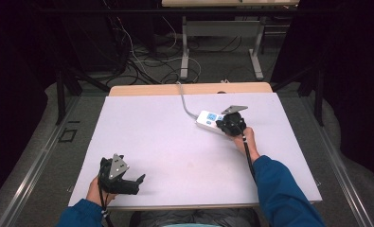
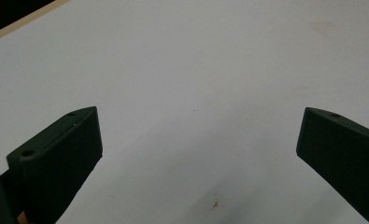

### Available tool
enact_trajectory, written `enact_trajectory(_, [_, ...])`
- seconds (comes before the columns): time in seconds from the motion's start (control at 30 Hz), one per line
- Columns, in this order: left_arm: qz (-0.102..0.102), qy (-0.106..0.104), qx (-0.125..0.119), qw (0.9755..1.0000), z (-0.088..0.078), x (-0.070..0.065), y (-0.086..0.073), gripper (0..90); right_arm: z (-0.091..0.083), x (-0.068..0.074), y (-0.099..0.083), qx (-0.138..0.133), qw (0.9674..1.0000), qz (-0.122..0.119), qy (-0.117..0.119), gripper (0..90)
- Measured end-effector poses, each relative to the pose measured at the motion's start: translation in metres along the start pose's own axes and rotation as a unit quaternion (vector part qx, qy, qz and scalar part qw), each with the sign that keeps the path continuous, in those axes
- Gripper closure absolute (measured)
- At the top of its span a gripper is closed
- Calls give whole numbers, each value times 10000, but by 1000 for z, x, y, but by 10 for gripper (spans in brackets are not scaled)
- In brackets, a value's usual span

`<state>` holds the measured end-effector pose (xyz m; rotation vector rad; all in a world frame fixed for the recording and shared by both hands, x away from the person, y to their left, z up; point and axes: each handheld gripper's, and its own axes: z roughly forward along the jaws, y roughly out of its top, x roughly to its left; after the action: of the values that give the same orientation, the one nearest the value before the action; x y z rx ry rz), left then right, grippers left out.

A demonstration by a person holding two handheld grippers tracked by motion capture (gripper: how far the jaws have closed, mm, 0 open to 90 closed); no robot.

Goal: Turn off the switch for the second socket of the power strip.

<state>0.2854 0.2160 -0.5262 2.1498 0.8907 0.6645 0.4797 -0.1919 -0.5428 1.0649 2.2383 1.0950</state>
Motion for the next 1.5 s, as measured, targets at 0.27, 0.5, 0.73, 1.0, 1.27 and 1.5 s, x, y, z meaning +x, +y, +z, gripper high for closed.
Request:
enact_trajectory(0.27, [1,-5,7,10000,0,0,0,2,-1,-2,0,41,9999,125,15,900])
enact_trajectory(0.5, [24,9,40,10000,0,0,0,1,-1,-2,0,48,9999,143,5,900])
enact_trajectory(0.73, [12,3,53,10000,0,-1,0,2,-1,-1,-1,43,9999,156,-15,900])
enact_trajectory(1.0, [41,37,59,10000,0,0,0,1,0,1,-1,74,9998,147,-73,900])
enact_trajectory(1.27, [23,37,49,10000,0,0,0,2,0,-2,-2,29,9998,182,-56,900])
enact_trajectory(1.5, [35,36,57,10000,0,0,0,2,0,-3,-2,20,9998,207,-22,900])
